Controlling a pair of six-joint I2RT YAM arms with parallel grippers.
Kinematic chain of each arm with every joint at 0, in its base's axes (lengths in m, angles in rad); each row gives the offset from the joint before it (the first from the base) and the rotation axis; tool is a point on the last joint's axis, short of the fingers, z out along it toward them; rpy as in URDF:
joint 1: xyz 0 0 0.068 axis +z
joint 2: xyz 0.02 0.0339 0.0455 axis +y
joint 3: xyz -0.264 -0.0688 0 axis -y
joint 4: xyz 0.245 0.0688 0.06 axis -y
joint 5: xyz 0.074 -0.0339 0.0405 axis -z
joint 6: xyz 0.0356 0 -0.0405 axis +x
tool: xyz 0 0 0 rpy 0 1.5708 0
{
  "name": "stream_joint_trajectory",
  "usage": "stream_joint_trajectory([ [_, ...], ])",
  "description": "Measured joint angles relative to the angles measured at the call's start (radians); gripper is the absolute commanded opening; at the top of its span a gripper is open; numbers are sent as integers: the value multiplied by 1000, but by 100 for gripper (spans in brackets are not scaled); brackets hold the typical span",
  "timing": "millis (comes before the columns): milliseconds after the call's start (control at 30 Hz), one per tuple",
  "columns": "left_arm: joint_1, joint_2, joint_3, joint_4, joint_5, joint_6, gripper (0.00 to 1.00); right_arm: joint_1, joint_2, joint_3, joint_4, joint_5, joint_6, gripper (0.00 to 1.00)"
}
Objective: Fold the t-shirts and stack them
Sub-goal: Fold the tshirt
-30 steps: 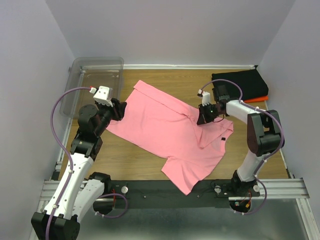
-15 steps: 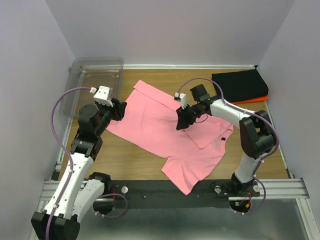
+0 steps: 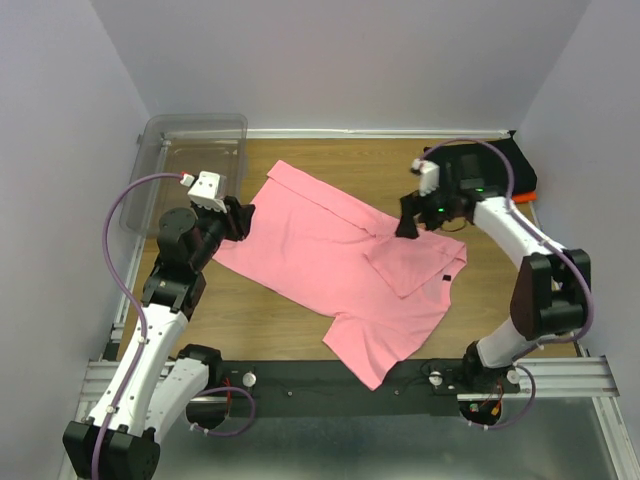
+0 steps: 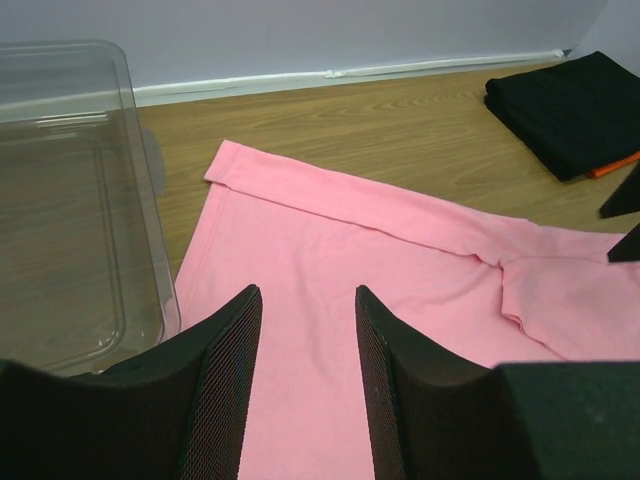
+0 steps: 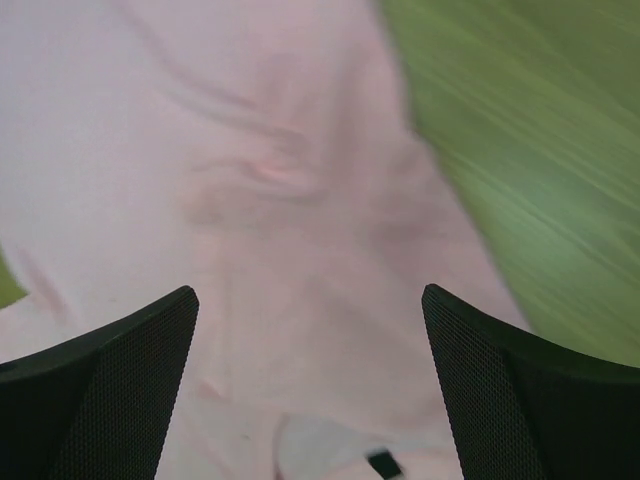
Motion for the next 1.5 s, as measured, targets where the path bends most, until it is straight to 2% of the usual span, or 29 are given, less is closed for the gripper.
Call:
stream_joint_trajectory([
  [167, 3, 2, 0, 0, 1, -6, 52, -368, -68, -76, 19, 97, -13, 100],
  [267, 4, 5, -1, 0, 3, -7, 52, -469, -54, -114, 19, 115, -21, 98],
  [633, 5, 0, -4, 0, 6, -7, 52, -537, 106, -139, 37, 74, 29, 83],
  [733, 5, -2, -4, 0, 6, -7, 52, -553, 110, -143, 48, 65, 37, 62],
  [767, 5, -3, -4, 0, 6, -7, 52, -559, 110, -148, 49, 62, 39, 60],
  [867, 5, -3, -4, 0, 8, -7, 52, -584, 112, -166, 49, 34, 39, 37],
  [967, 5, -3, -4, 0, 15, -6, 52, -605, 123, -169, 42, 6, 31, 26],
  [1000, 5, -3, -4, 0, 16, -6, 52, -611, 129, -169, 42, -2, 28, 17],
  [1100, 5, -3, -4, 0, 20, -7, 52, -631, 151, -169, 32, -31, 16, 1],
  [1367, 5, -5, -5, 0, 24, -7, 52, -689, 163, -138, 8, -49, -12, 1],
  [1467, 5, -3, -5, 0, 29, -8, 52, -708, 177, -115, 4, -50, -22, 36],
  [1500, 5, -2, -5, 0, 29, -8, 52, -713, 180, -109, 2, -55, -27, 52],
])
